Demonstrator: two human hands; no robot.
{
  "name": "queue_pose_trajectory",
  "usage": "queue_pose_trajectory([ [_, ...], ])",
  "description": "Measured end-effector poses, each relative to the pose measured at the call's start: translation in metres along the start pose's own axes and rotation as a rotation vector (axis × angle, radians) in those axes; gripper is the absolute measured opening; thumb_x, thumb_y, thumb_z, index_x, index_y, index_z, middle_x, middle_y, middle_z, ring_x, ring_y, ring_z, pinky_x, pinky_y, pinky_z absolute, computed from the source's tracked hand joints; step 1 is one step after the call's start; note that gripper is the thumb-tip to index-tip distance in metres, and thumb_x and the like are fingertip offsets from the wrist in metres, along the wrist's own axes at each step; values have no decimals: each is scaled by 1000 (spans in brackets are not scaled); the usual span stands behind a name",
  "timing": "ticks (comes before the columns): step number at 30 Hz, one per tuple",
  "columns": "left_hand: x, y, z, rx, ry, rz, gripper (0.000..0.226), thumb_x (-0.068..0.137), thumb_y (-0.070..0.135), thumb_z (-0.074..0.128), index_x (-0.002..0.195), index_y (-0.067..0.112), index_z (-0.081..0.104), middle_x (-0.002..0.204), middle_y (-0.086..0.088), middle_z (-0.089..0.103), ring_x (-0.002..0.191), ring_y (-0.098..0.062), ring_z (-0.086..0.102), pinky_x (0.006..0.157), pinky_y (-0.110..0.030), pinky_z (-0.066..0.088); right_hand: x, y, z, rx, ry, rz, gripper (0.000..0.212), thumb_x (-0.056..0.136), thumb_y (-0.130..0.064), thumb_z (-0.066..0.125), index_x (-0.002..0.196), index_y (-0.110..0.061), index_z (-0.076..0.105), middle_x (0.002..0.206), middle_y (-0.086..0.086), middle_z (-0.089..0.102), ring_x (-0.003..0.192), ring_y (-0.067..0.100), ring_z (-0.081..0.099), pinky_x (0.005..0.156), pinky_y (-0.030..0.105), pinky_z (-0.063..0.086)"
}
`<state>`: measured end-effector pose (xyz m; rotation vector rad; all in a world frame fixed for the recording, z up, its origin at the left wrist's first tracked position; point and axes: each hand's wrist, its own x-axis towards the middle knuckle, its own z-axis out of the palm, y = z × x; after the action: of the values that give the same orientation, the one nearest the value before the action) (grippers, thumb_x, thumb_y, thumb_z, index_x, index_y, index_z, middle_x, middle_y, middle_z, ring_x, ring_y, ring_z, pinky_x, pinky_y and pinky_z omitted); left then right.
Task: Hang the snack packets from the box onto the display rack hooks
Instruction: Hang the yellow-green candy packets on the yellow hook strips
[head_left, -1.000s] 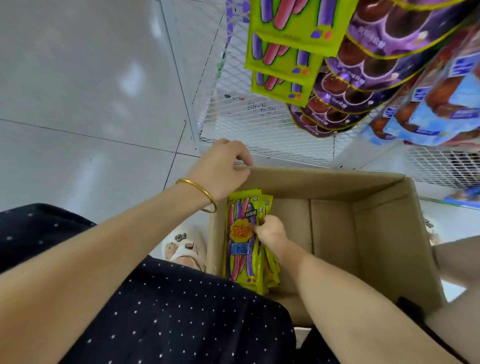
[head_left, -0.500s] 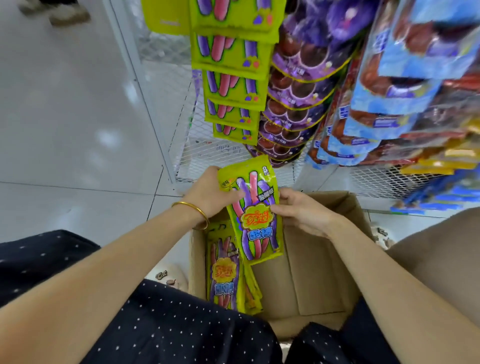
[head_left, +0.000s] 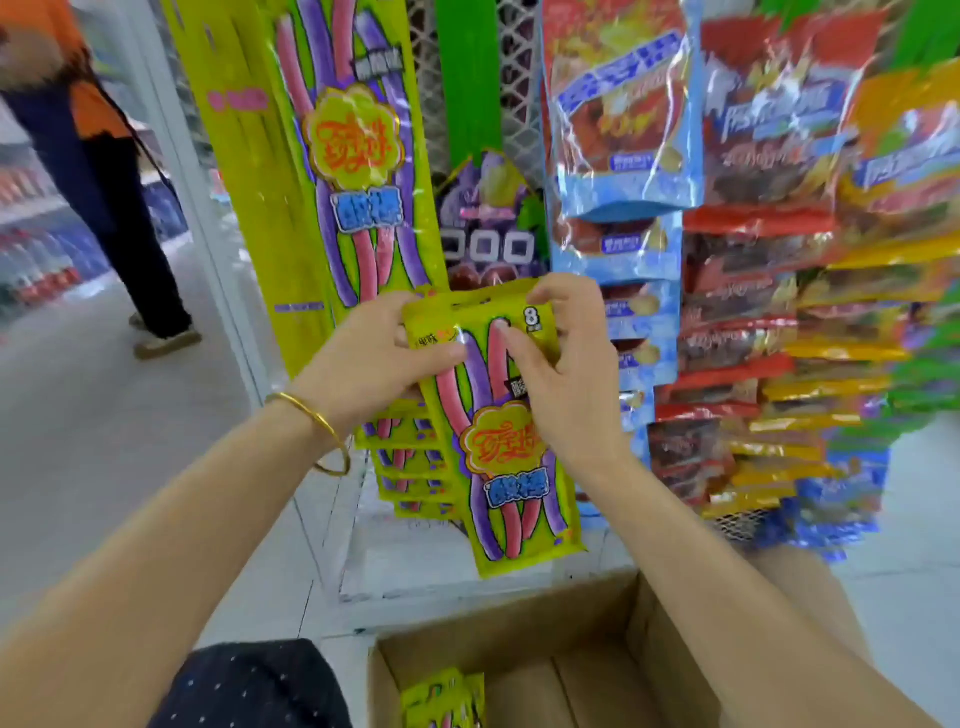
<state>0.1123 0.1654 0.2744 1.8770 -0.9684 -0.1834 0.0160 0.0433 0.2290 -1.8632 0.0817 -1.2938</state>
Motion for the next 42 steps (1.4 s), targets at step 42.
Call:
queue_pose_trajectory([
  [42, 182, 164, -165, -255, 673, 198, 25, 83, 14, 60, 63, 20, 46, 71, -5, 50, 80, -19, 48, 65, -30, 42, 282, -120, 76, -271, 92, -326, 34, 90, -5, 53, 122, -12, 61, 122, 9, 55, 109, 19, 52, 72, 9, 22],
])
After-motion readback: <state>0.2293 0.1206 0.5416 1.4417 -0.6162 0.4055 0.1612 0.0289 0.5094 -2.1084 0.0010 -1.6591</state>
